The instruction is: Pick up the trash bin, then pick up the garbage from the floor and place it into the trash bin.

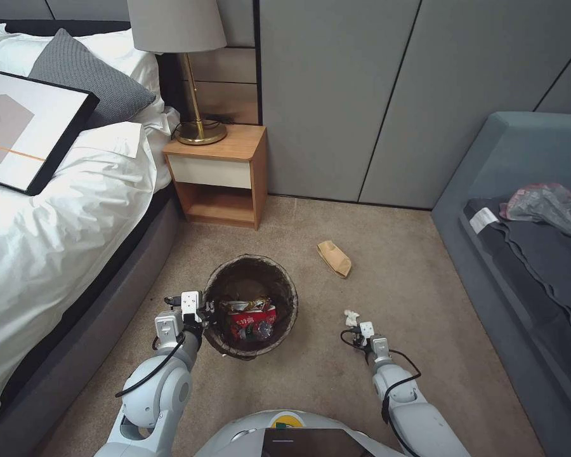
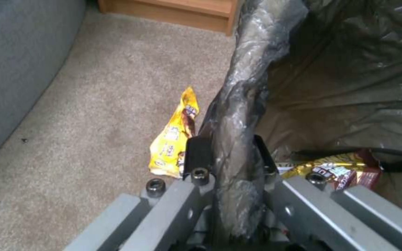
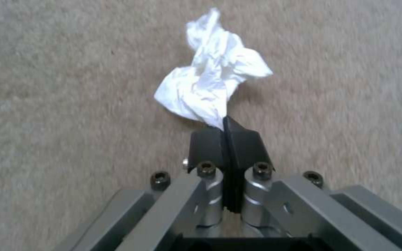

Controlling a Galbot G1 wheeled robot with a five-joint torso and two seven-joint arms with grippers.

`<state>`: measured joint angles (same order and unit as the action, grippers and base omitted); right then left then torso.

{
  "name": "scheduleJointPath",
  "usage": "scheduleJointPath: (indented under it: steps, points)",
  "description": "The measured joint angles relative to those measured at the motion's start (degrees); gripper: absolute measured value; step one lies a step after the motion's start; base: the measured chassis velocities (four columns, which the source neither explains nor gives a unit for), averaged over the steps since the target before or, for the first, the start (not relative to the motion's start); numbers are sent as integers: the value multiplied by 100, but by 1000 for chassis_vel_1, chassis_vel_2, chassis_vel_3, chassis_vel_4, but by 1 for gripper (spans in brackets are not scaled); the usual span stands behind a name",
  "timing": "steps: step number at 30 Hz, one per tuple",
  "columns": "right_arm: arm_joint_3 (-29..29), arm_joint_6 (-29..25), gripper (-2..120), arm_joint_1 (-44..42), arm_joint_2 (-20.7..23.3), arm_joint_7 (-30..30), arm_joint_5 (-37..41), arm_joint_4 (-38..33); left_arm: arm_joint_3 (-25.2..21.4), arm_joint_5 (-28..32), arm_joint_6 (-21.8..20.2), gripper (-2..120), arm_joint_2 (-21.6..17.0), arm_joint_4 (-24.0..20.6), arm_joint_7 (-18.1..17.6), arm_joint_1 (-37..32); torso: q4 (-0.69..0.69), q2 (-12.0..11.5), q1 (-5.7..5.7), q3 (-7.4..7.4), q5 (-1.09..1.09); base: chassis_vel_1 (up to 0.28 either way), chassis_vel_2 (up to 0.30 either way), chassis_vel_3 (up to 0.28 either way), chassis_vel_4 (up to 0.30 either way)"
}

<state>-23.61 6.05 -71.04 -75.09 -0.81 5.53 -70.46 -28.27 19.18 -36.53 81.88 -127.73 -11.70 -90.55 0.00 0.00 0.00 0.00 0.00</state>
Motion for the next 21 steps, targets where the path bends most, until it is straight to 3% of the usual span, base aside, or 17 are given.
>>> scheduleJointPath:
  steps: [14,18,21]
  points:
    - [8,-213,0,119,-11,61,-82,105,-9,2,-2,0,-2,81,5,50,0,0,0,0,0,0,0,0,0]
    - [-33,-509,0,24,-7,48,-166,-119,-3,2,-1,0,-1,107,8,55,-1,0,0,0,0,0,0,0,0]
    - [-104,-1146,0,-190,-30,9,-230,-740,0,2,0,0,4,149,9,64,-1,0,0,0,0,0,0,0,0]
